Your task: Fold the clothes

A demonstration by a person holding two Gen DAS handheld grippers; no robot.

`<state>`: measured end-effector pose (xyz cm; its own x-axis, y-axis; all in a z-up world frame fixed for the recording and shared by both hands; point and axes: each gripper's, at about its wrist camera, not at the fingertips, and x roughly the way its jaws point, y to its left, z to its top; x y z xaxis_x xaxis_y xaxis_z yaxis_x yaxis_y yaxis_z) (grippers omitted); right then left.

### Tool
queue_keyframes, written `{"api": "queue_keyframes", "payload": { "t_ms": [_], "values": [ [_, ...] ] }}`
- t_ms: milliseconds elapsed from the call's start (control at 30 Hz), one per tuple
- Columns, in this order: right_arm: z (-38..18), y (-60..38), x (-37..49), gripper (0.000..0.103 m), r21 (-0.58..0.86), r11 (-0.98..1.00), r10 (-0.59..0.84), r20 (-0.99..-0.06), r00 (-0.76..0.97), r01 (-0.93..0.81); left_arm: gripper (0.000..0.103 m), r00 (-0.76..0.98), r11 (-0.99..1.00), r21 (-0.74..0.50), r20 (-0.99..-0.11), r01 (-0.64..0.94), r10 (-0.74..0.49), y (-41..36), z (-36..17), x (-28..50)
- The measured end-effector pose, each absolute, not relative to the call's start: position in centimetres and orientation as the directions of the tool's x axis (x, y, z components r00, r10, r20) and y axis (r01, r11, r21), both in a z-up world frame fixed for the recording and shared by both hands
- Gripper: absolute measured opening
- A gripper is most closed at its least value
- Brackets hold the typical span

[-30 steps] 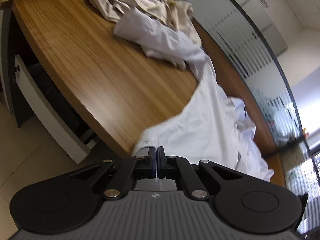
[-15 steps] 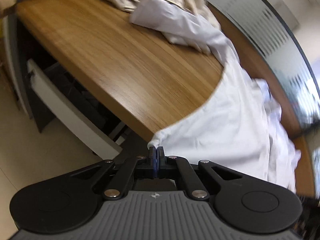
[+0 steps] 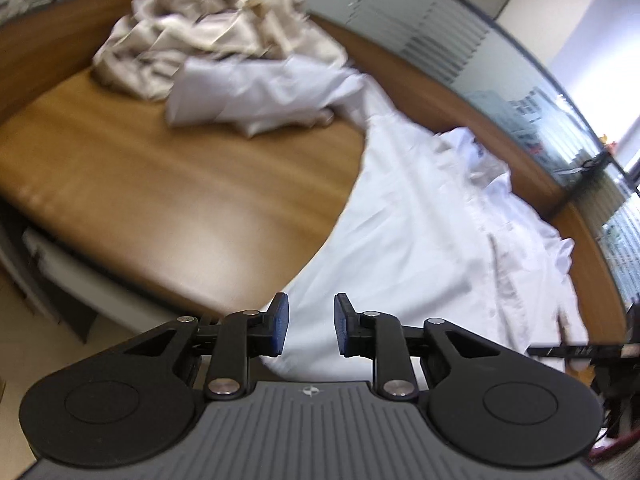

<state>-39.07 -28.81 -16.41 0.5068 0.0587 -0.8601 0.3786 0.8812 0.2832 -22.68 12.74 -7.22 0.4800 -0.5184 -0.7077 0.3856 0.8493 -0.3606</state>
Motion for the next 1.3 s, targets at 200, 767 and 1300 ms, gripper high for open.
{"api": "queue_keyframes", "payload": {
  "t_ms": [200, 767, 1300],
  "values": [
    [-15.2, -27.4, -40.2, 0.007, 0.379, 0.848, 0.128, -0.825, 0.55, 0.371, 0.031, 0.455, 0.791, -0.385, -0.662, 0.476, -0.596, 9.8, -4.5, -20.1],
    [-16.0, -17.2, -34.8, 0.026, 0.285, 0.884, 0.069, -0.864, 0.499, 0.371, 0.031, 0.212, 0.592, -0.307, -0.733, 0.745, -0.646, 1.2, -6.8, -13.9],
    [-11.7, -17.3, -42.1, 0.026, 0.291, 0.729, -0.182, -0.79, 0.586, 0.619, 0.039, 0.136, 0.469, -0.332, -0.681, 0.818, -0.719, -13.7, -6.1, -6.9]
  ]
}}
